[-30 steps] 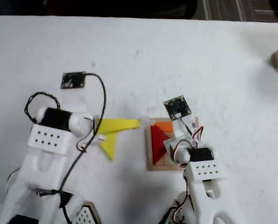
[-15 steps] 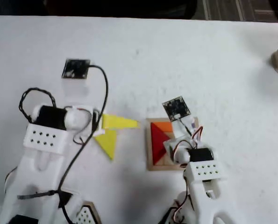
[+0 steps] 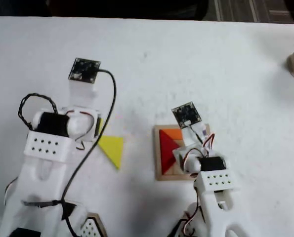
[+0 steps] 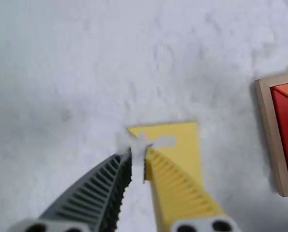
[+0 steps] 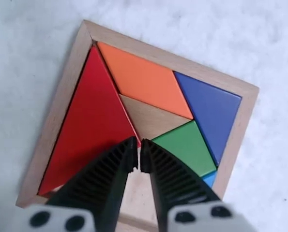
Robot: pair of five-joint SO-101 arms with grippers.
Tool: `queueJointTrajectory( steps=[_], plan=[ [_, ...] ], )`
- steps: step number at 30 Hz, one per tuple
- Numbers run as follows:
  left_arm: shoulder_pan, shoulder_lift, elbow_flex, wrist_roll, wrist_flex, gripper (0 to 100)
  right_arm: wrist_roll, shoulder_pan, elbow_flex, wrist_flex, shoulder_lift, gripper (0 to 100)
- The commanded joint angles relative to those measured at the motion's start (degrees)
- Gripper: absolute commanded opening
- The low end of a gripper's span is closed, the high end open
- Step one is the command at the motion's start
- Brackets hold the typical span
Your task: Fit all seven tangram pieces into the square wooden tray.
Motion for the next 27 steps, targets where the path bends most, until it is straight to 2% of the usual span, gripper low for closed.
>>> queueJointTrajectory(
  steps=[1,7,9,15,18,20,24,25,27],
  plan=[
    [-0.6,-1.7,-1.1,-4.8,-0.6,2,0.4,-0.5,-0.4,-0.7,-1.4,1.8],
    [-0.2,-1.7,0.4,-6.0,-2.8,2,0.4,-0.5,-0.4,-0.7,-1.3,1.8],
    [0.7,-1.5,4.8,-5.9,-4.7,2,0.4,-0.5,-0.4,-0.7,-1.3,1.8],
    [10.2,-1.6,22.9,-5.6,-14.9,2,0.4,-0.5,-0.4,-0.7,-1.4,1.8],
    [10.0,-1.6,24.9,-2.5,-19.4,3,0.4,-0.5,-0.4,-0.7,-1.5,1.8],
    [6.8,-2.0,24.3,3.1,-19.4,9,0.4,-0.5,-0.4,-0.7,-1.5,1.8],
    [4.6,-1.6,25.1,9.1,-18.6,35,0.4,-0.5,-0.4,-0.7,-1.4,1.8],
    [4.6,-1.6,25.5,9.8,-18.7,39,0.4,-0.5,-0.4,-0.7,-1.5,1.8],
    [4.8,-1.5,25.5,10.0,-18.3,40,0.4,-0.5,-0.4,-0.7,-1.4,1.8]
  ],
)
